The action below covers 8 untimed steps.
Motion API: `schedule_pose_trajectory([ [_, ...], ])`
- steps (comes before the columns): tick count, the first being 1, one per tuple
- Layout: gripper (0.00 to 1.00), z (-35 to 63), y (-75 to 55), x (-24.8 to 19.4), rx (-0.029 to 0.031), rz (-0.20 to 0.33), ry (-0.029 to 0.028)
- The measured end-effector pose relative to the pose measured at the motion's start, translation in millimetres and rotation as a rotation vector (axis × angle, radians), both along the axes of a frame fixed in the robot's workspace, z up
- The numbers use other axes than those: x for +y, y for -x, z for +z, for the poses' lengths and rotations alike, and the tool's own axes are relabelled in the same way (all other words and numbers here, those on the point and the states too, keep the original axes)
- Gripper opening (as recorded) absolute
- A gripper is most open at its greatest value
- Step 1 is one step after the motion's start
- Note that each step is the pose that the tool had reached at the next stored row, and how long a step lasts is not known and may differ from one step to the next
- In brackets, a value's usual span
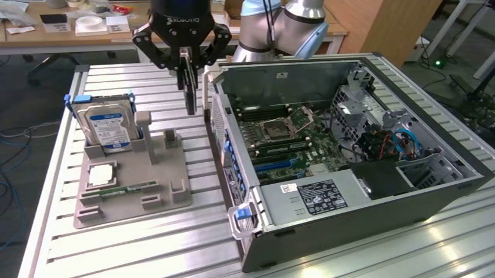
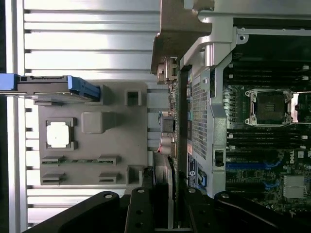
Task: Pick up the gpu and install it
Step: 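Pick up the gpu and move the gpu toward the slot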
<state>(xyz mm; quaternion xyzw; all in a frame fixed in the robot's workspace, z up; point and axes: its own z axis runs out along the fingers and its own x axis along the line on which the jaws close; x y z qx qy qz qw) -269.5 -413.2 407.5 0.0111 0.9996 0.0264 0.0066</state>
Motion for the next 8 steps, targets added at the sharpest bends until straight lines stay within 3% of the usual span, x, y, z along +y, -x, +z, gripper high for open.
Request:
schedule_pose_trajectory([
  [8,0.27,-0.1,-26.3,0.9,-0.0046,0.0,-0.0001],
])
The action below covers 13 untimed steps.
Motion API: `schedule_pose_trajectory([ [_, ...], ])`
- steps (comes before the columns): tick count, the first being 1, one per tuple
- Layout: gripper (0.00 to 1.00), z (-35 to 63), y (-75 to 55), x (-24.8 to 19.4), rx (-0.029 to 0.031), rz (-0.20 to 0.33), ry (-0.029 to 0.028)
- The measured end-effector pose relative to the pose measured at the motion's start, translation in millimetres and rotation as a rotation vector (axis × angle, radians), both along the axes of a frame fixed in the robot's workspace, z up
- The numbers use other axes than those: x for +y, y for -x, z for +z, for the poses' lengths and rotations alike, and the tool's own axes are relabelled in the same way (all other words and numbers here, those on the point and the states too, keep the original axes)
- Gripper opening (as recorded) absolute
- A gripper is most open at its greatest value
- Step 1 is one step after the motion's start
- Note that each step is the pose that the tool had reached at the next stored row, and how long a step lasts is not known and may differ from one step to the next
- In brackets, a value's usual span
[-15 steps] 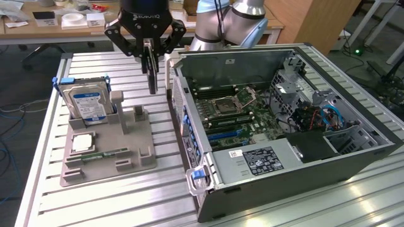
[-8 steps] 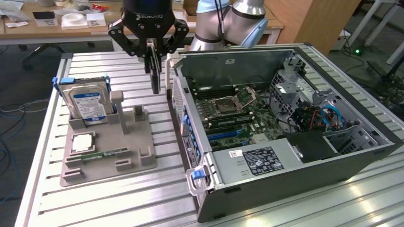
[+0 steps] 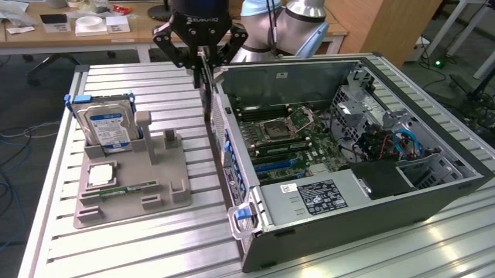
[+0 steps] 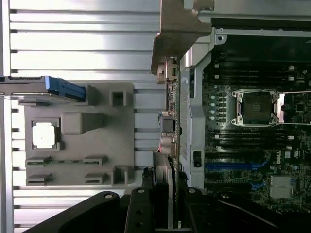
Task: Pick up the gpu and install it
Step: 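Pick up the gpu and move the gpu toward the slot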
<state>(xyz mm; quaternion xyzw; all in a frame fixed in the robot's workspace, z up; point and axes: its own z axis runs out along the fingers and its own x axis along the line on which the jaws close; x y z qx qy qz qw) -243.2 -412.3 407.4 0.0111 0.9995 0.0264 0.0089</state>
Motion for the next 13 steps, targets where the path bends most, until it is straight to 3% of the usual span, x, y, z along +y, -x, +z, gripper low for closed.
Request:
schedule_pose_trajectory([
  [9,0.27,-0.9,-39.7,1.2,0.0,0.0,0.0],
  [13,0.27,-1.5,-51.6,1.5,-0.0003,-0.001,-0.0001],
])
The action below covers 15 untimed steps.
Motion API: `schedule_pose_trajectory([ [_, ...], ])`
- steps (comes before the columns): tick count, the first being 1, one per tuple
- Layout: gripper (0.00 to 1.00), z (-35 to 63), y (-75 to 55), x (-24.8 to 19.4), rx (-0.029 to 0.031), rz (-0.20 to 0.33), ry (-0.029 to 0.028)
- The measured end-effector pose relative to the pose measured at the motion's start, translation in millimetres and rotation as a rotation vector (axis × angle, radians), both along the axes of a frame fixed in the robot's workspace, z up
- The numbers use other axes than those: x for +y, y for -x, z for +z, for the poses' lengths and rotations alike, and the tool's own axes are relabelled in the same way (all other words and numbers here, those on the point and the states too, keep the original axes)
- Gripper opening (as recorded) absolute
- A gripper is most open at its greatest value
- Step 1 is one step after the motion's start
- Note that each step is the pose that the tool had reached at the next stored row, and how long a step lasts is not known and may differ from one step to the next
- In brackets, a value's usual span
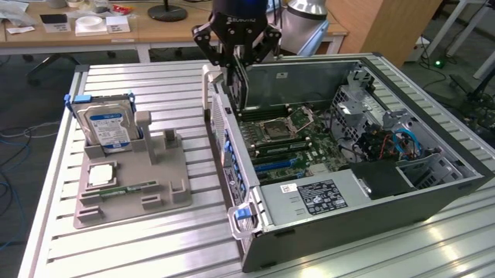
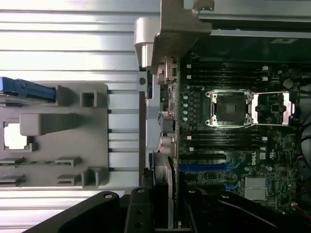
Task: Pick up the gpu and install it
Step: 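Pick up the gpu and move the gpu toward the slot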
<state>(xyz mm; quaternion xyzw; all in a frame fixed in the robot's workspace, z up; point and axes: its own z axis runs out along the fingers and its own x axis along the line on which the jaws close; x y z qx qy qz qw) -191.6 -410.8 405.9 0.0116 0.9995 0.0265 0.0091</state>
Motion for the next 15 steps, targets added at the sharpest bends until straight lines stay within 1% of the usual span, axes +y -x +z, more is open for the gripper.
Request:
schedule_pose_trajectory([
  [6,0.27,-1.2,-8.7,2.1,-0.0001,-0.018,0.0],
  [15,0.27,-2.6,-27.8,2.5,-0.0006,-0.02,0.0001],
])
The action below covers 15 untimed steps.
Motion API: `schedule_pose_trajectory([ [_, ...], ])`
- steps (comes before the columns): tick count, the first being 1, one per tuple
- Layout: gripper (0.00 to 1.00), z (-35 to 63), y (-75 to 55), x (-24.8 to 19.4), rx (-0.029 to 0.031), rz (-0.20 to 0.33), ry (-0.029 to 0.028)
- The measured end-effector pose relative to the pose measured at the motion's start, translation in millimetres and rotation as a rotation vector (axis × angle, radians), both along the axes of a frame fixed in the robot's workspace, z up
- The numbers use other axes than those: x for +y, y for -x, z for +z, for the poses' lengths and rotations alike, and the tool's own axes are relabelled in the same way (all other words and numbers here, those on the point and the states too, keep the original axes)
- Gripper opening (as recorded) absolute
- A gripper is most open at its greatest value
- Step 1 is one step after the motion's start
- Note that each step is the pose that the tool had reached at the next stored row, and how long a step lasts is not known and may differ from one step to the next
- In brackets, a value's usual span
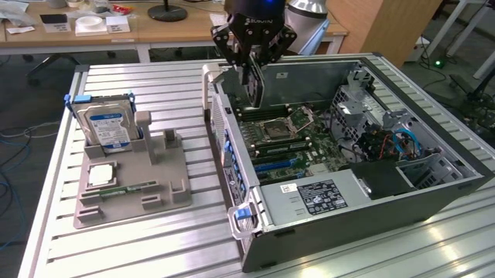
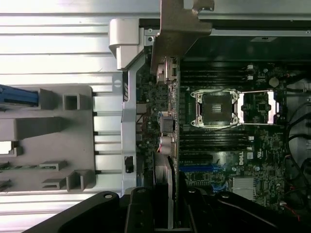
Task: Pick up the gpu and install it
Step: 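Pick up the gpu and move the gpu toward the slot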
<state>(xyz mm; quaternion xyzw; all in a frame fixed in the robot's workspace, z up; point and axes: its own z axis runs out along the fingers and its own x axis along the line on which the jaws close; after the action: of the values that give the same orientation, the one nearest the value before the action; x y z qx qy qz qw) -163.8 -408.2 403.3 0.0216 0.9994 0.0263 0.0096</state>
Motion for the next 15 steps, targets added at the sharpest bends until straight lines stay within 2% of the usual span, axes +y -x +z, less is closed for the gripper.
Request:
schedule_pose_trajectory([
  [15,0.27,-2.1,-41.3,1.0,-0.0006,0.0,0.0],
])
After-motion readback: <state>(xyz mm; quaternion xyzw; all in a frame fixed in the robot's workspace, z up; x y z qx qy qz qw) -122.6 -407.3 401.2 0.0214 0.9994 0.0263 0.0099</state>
